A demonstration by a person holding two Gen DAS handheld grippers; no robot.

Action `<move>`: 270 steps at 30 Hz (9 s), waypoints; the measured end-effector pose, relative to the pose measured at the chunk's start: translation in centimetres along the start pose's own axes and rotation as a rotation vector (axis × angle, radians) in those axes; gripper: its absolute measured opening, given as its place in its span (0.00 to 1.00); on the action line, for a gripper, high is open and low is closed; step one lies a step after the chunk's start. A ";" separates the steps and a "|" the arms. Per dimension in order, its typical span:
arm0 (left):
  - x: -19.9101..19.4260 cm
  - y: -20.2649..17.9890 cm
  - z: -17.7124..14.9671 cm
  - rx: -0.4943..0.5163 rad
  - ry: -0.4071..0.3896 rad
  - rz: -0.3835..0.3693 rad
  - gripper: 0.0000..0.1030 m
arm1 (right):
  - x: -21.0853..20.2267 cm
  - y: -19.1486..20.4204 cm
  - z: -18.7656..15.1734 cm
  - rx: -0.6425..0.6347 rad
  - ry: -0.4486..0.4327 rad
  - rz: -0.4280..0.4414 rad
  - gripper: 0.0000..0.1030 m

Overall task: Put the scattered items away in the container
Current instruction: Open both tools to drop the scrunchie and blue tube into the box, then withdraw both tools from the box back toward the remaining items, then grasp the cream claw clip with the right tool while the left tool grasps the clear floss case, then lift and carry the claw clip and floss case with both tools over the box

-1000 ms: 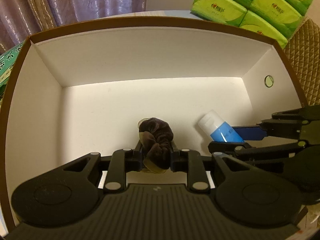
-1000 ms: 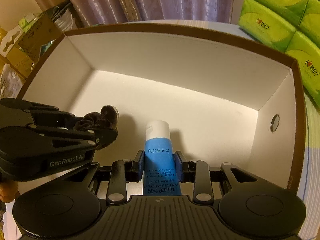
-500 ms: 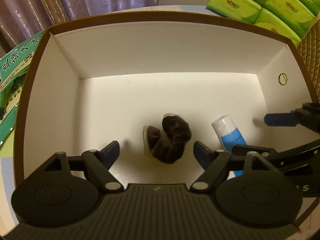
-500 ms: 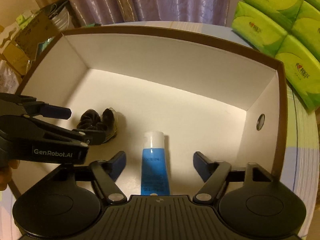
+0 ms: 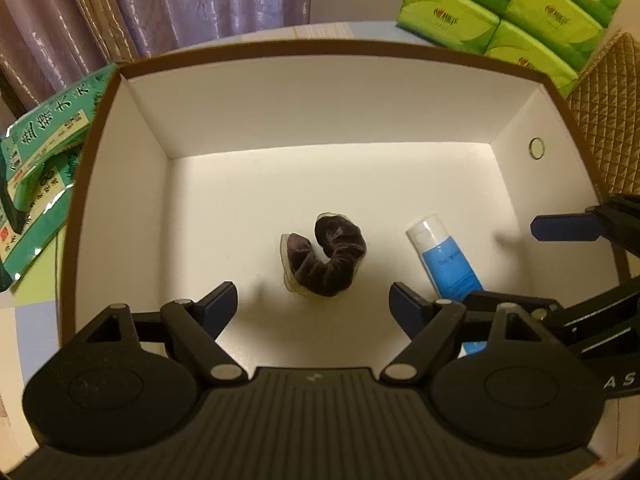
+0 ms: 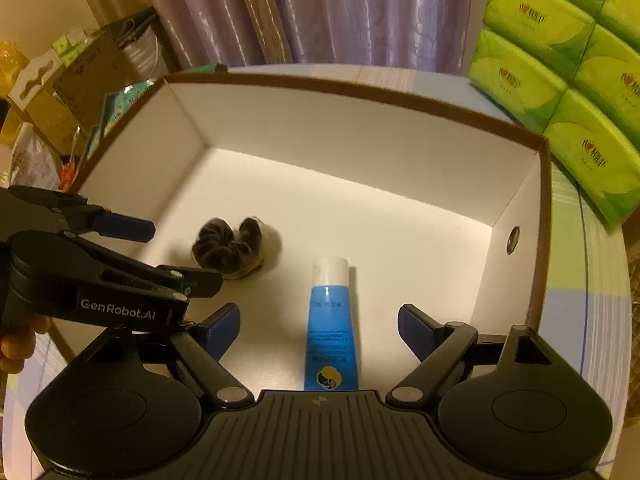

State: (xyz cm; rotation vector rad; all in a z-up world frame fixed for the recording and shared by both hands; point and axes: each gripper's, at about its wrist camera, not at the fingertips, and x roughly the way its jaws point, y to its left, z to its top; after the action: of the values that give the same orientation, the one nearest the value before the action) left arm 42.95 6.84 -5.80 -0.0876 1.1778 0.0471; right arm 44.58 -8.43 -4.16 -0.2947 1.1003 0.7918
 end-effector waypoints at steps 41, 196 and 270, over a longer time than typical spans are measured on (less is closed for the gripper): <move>-16.0 -3.0 -10.6 0.012 -0.268 -0.015 0.78 | -16.2 4.3 -9.4 -0.059 -0.377 -0.015 0.92; -6.1 -5.7 -31.3 0.046 -0.038 0.033 0.51 | -7.0 1.5 -32.0 -0.178 -0.115 -0.097 0.83; -3.5 3.5 -3.2 0.188 -0.126 -0.050 0.51 | -0.2 4.9 -2.0 -0.156 -0.138 0.022 0.83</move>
State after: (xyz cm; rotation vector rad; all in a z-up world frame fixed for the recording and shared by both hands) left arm 38.34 10.01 -3.96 0.0506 1.0487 -0.1009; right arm 39.74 -6.27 -4.05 -0.3541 0.9156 0.9063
